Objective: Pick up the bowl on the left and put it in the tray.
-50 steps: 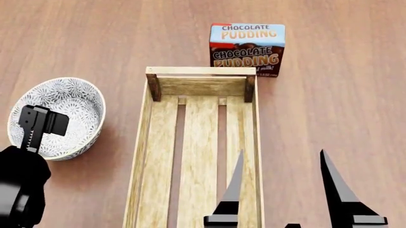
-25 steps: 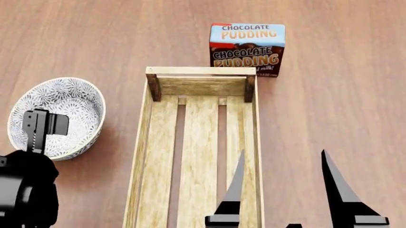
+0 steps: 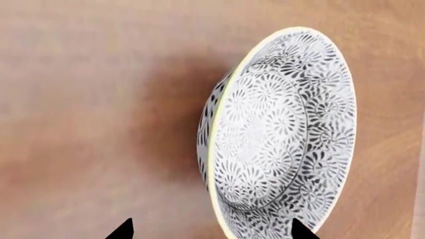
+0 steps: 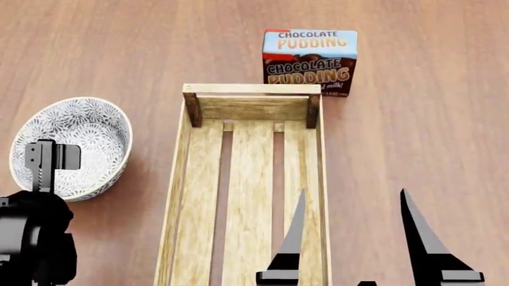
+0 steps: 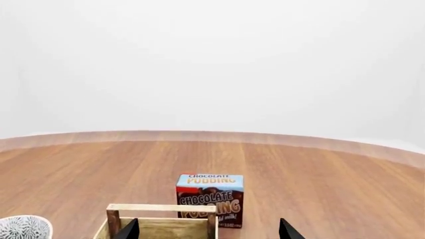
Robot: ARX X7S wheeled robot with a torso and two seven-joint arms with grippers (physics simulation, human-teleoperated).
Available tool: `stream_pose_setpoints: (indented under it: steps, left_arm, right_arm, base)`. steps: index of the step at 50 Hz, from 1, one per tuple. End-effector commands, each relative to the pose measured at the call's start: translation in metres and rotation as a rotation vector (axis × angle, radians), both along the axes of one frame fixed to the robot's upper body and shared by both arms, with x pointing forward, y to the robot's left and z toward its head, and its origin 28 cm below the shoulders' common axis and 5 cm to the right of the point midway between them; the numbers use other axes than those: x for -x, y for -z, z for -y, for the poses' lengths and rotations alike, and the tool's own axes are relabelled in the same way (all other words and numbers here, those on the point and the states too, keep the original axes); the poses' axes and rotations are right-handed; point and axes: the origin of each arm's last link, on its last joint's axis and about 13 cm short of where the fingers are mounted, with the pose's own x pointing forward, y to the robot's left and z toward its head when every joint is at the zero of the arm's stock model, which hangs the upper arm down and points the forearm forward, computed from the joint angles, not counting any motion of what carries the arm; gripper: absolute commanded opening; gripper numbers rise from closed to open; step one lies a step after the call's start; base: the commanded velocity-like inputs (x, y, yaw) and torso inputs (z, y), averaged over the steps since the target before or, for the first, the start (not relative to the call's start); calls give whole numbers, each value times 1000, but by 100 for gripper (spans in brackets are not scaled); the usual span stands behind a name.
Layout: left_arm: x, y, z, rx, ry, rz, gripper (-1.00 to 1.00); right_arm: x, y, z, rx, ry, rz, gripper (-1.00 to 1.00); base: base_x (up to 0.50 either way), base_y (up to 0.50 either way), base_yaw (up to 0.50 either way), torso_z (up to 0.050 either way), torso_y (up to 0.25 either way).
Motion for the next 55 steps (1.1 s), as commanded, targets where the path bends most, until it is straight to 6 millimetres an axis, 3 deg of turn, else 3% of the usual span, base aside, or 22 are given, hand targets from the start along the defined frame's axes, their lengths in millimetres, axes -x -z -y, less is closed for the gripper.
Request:
stream_pose_setpoints:
  steps: [1, 28, 55]
  left_arm:
    - [-9, 0, -1, 9, -39, 33, 100]
    - [-34, 8, 0, 72, -66, -6, 100]
    - [-41, 16, 1, 86, -78, -22, 100]
  right_arm:
    - [-2, 0, 2, -3, 6, 11, 100]
    - [-3, 1, 3, -7, 4, 3, 100]
    - [-3, 2, 4, -8, 4, 1, 100]
  base:
    - [0, 0, 0, 0, 0]
    - [0, 0, 0, 0, 0]
    - [0, 0, 0, 0, 0]
